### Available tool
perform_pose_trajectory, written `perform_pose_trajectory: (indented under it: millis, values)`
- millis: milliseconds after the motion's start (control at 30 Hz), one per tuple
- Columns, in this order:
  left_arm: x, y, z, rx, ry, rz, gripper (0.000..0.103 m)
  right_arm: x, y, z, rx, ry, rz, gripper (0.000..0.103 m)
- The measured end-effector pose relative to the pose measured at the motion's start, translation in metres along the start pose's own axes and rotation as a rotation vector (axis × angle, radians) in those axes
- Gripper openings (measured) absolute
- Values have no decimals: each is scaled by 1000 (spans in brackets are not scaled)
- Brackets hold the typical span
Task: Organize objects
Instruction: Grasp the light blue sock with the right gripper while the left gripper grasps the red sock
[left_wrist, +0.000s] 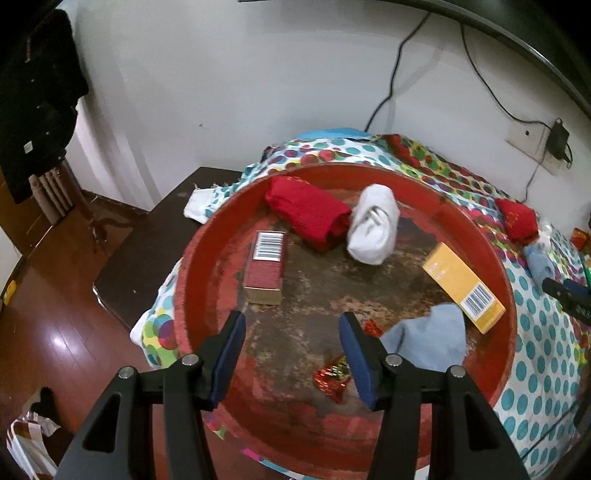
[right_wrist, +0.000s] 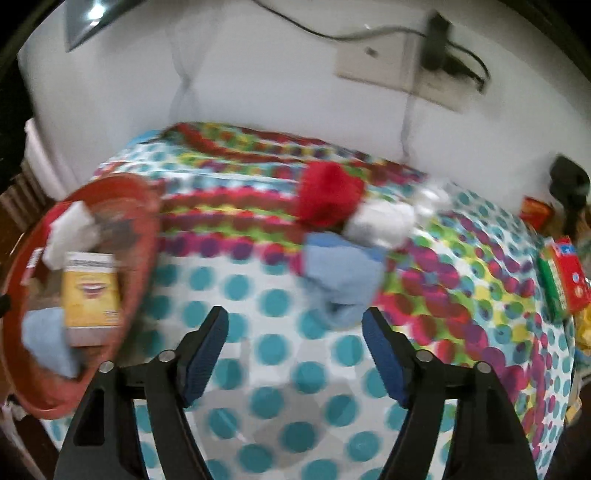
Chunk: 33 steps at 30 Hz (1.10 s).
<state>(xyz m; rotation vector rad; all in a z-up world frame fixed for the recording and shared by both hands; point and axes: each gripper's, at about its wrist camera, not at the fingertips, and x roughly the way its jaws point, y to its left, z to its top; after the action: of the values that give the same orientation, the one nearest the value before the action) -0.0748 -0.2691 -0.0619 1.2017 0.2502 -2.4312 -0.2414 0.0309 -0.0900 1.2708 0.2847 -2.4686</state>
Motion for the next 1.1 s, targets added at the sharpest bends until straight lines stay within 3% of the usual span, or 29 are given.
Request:
perform_pose_trajectory:
  millis: [333,400,433,467,600,700,833,933,1100]
  values:
    - [-5,-48,0,160,-63,6,54,48,-18,16,35,9,-16,76]
    - [-9,-65,5,217,-73,-1,54,52,-21,17,25,-5,-7,69]
    - [-12,-77,9,245,-76,-8,54,51,-23,17,16,-16,-8,56]
    - [-14,-86,12,264,-82,-15,54,50,-26,17,10,-21,3,51]
    - [-22,-141,39,349,-112,-97,58,37,-52,4,14,-29,25,46]
    - [-23,-183,57,372,-126,-227,62,29,-73,-13,5,-25,3,46]
    - [-1,-251,90,431,-51,-347,62,22,-88,-25,-5,-35,1,46]
    - [27,-285,109,418,52,-411,62,20,-90,-26,8,-38,-6,48]
    - [72,-326,134,367,165,-422,62,20,-90,-24,10,-38,-5,50]
